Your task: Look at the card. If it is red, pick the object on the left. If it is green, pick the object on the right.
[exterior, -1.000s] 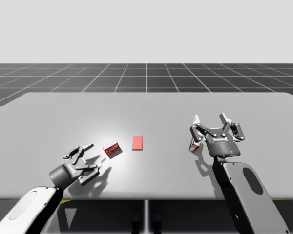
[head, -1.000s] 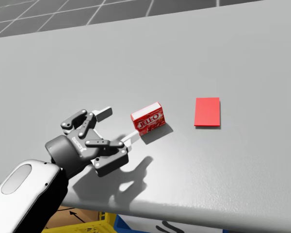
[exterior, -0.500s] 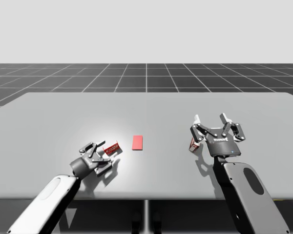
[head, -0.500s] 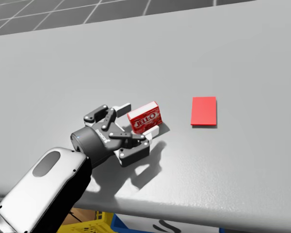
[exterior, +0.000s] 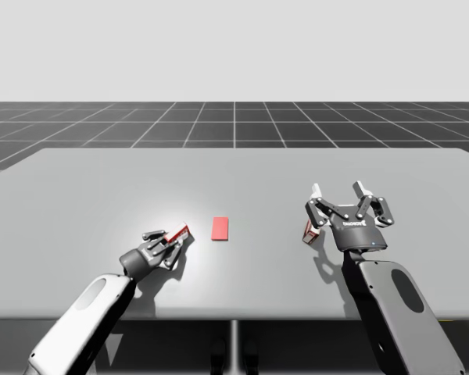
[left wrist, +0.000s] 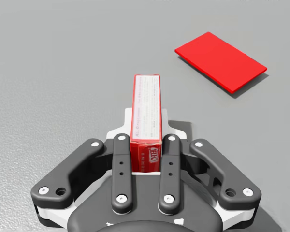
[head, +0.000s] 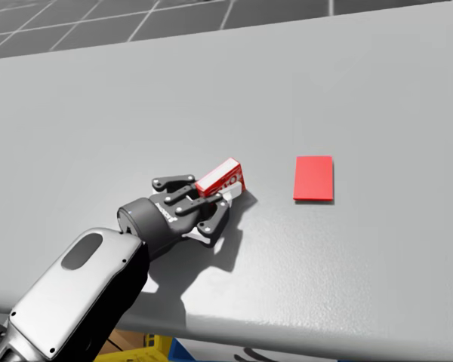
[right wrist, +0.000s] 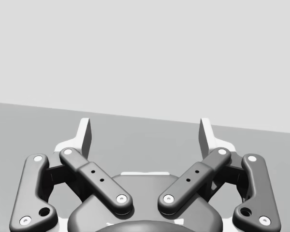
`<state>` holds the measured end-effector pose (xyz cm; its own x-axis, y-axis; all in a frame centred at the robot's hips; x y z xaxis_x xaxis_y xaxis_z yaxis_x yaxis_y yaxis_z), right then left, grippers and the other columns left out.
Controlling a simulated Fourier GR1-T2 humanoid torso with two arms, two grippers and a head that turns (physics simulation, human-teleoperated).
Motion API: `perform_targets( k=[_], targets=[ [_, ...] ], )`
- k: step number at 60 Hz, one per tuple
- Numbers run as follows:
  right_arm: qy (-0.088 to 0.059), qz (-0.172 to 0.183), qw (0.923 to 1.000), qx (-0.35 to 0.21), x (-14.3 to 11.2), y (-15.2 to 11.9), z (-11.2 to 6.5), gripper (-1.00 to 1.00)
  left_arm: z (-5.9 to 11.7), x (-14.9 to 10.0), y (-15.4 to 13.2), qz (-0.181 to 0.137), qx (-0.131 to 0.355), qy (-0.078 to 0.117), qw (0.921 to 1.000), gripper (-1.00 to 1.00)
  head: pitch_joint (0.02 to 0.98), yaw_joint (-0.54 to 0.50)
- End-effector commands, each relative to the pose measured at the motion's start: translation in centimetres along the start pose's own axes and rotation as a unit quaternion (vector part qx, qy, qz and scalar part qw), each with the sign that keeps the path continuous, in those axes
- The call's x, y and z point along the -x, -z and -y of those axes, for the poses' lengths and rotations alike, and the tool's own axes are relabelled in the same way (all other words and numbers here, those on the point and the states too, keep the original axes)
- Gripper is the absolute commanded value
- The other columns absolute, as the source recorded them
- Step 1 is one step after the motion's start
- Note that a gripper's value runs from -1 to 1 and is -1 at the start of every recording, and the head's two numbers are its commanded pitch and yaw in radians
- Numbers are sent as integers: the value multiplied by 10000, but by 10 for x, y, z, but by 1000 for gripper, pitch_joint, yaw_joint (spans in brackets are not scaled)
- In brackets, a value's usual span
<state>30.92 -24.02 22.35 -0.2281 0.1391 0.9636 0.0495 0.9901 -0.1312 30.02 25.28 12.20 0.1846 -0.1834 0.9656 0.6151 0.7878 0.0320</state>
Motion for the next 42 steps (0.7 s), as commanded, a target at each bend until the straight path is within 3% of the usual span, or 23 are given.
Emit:
perform_targets(
  k=[1,24,42],
  targets=[
    [3,5,10000,5,0,0,0,-1000,4,6,-1,-126,299,25,9995,1000,803,283],
    [-42,25,10000,30,0,0,1,-1000,8,8,-2,-156,352,127,9992,1000,502,301],
    [-47,31,10000,34,0,0,2,-1000,13,-4,-7,-69,346,239,9991,1000,462,288]
  ],
)
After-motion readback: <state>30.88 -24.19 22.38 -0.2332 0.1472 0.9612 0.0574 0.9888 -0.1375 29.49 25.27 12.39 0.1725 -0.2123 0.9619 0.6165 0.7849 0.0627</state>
